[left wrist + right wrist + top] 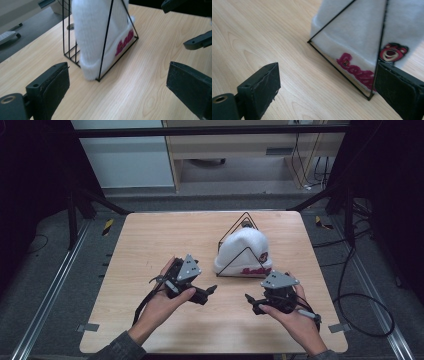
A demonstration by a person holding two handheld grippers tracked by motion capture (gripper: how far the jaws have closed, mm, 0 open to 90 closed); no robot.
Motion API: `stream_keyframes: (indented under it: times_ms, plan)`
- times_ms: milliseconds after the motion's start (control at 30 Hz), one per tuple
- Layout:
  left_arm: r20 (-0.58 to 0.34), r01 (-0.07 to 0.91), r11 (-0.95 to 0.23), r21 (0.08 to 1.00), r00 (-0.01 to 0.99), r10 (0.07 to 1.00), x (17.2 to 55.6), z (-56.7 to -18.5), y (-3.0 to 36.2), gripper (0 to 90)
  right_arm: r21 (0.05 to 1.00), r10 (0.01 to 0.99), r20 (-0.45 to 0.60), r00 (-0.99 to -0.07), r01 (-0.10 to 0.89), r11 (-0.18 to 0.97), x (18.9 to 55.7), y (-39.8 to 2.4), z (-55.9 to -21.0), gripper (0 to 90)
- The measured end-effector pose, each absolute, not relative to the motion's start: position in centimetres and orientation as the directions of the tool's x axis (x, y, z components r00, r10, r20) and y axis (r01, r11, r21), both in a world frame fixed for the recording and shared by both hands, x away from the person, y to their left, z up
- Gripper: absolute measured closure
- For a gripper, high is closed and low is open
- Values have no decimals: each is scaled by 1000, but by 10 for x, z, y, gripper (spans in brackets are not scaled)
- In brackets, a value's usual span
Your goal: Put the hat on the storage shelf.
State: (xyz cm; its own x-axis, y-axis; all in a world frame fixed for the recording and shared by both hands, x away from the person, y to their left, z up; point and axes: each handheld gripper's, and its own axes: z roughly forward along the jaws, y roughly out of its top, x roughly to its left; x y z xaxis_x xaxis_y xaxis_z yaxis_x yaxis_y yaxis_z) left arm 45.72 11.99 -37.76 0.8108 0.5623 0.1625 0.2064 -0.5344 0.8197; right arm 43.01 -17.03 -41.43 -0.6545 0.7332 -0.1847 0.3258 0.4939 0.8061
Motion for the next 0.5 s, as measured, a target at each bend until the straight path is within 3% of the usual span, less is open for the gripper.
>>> stream_keyframes:
  times_ms: [167, 500]
  plan:
    - [171, 223, -532, 817, 787, 592, 453, -389, 136, 43, 794, 709, -190, -679, 318, 518, 430, -159, -420, 61]
    - [105, 325, -479, 815, 731, 674, 446, -424, 183, 47, 767, 668, -167, -725, 330, 550, 445, -127, -436, 83]
